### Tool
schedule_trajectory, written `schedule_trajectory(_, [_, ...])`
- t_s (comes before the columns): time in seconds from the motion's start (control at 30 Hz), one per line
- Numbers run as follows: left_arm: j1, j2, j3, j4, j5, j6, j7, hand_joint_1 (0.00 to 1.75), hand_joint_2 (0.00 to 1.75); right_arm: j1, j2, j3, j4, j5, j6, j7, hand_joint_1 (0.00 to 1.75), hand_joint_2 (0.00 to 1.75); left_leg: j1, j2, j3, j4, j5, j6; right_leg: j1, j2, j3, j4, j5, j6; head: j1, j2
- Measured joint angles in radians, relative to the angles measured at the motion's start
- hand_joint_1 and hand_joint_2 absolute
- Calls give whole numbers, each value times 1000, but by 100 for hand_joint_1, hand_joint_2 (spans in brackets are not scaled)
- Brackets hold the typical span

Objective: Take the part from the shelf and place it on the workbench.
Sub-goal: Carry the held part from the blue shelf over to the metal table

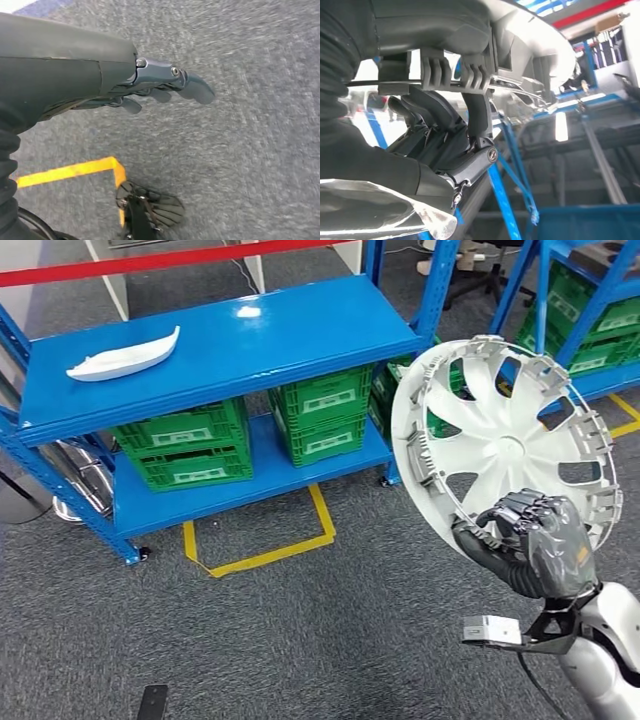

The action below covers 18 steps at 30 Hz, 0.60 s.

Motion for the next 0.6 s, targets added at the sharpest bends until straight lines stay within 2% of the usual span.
schedule_trajectory(0.03, [-1,-2,0,0,-3,-2,0,0,175,11,-2,-5,-8,0,0,2,175,175,2,14,4,-15,-2,1,-2,9,-6,-1,2,6,-2,0])
schedule_trajectory(0.07, [-2,-2,0,0,-4,-3,0,0,175,21,-5,-10,-16,0,0,4,175,175,5,28,9,-29,-2,2,-1,-1,-16,4,-2,12,0,0])
schedule_trajectory(0.1, [-3,-3,1,0,-7,-5,0,0,175,28,-8,-15,-23,0,0,6,175,175,7,43,13,-44,-1,4,0,-24,-30,22,-16,19,4,0])
schedule_trajectory(0.17, [-2,-2,1,0,-10,-6,0,0,175,40,-12,-19,-34,1,1,12,175,175,9,73,16,-57,2,7,0,-88,-79,120,-71,30,12,0])
schedule_trajectory(0.23, [3,-3,1,0,-14,-7,3,0,175,54,-13,-21,-41,2,6,19,175,175,8,104,14,-56,2,7,-6,-114,-133,246,-122,41,15,0])
schedule_trajectory(0.27, [4,-3,2,0,-17,-7,5,0,175,61,-13,-23,-45,4,8,21,175,175,8,119,14,-56,2,7,-9,-118,-145,276,-126,46,16,0])
schedule_trajectory(0.3, [4,-3,2,0,-20,-8,8,0,175,66,-13,-25,-48,5,11,23,175,175,9,134,14,-55,2,6,-13,-122,-136,266,-112,50,16,0])
schedule_trajectory(0.33, [3,-3,2,0,-23,-8,10,0,175,69,-13,-28,-51,6,13,24,175,175,9,148,14,-54,1,3,-16,-131,-108,217,-84,53,16,0])
schedule_trajectory(0.4, [1,-3,2,0,-27,-10,10,0,175,71,-13,-34,-58,6,18,27,175,175,7,172,15,-49,-4,-8,-15,-180,-24,72,-29,56,17,0])
schedule_trajectory(0.43, [0,-2,2,0,-30,-11,10,0,175,72,-13,-37,-61,7,19,28,175,175,4,182,15,-45,-6,-14,-12,-199,5,22,-17,51,16,0])
schedule_trajectory(0.47, [0,-1,2,0,-32,-13,10,0,175,74,-13,-38,-63,7,21,29,175,175,0,192,15,-42,-7,-21,-10,-212,17,-2,-14,44,15,0])
schedule_trajectory(0.5, [0,0,2,0,-35,-13,10,0,175,77,-13,-39,-65,7,23,30,175,175,-3,202,15,-40,-7,-26,-6,-208,17,-5,-16,35,14,0])
schedule_trajectory(0.53, [0,0,2,0,-38,-14,10,0,175,79,-13,-41,-66,7,24,30,175,175,-2,213,15,-38,-7,-30,-7,-193,11,-3,-12,25,12,0])
schedule_trajectory(0.57, [-1,0,2,0,-40,-14,10,0,175,81,-14,-42,-67,7,25,31,175,175,0,209,14,-34,-12,-35,-7,-181,7,-2,-9,18,12,0])
schedule_trajectory(0.6, [-1,0,2,0,-42,-14,10,0,175,82,-14,-43,-69,6,26,31,175,175,4,189,9,-19,-27,-39,-7,-169,4,-3,-5,10,11,0])
